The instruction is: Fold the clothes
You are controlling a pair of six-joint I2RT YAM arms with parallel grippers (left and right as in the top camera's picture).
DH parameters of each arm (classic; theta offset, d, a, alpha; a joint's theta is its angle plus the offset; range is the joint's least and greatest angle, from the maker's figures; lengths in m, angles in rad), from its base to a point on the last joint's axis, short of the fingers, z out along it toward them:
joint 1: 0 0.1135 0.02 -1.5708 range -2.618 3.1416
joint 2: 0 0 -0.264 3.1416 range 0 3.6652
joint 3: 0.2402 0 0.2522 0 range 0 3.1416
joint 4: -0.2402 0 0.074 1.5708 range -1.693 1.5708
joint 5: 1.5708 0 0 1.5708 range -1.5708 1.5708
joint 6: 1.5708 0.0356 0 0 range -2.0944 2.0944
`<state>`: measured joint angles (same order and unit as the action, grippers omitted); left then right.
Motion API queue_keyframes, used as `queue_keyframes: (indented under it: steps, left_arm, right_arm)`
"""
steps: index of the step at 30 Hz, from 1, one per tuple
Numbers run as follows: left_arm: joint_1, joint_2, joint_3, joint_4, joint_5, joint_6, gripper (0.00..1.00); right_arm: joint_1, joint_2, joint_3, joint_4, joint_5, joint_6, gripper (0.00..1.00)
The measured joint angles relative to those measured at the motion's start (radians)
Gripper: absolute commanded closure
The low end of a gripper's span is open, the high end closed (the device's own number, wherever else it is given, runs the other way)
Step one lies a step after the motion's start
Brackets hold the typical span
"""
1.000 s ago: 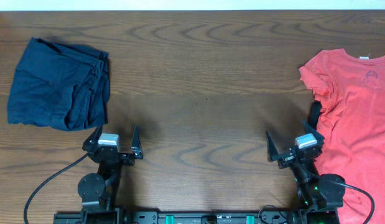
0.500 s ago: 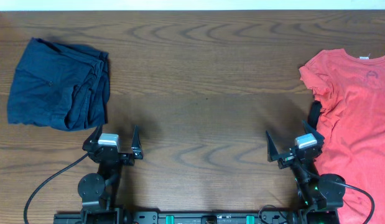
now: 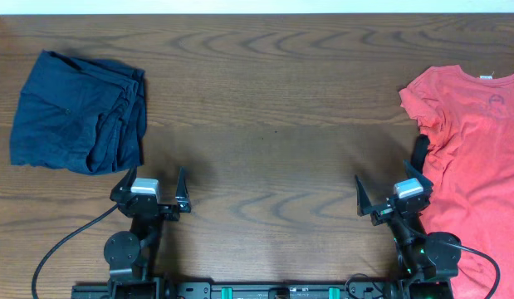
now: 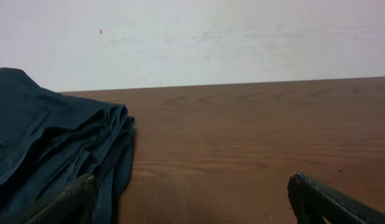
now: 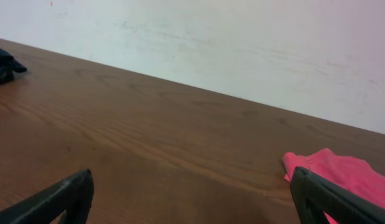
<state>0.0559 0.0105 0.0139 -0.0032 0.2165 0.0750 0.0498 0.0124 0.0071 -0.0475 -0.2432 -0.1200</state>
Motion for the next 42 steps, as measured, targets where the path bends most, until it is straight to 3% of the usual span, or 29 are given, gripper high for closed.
queue_keyframes:
  steps: [42]
  left_arm:
    - [0.0,0.0,0.0,0.0,0.0,0.0,0.02]
  right_arm:
    - [0.0,0.0,0.0,0.048,-0.006,0.0,0.01]
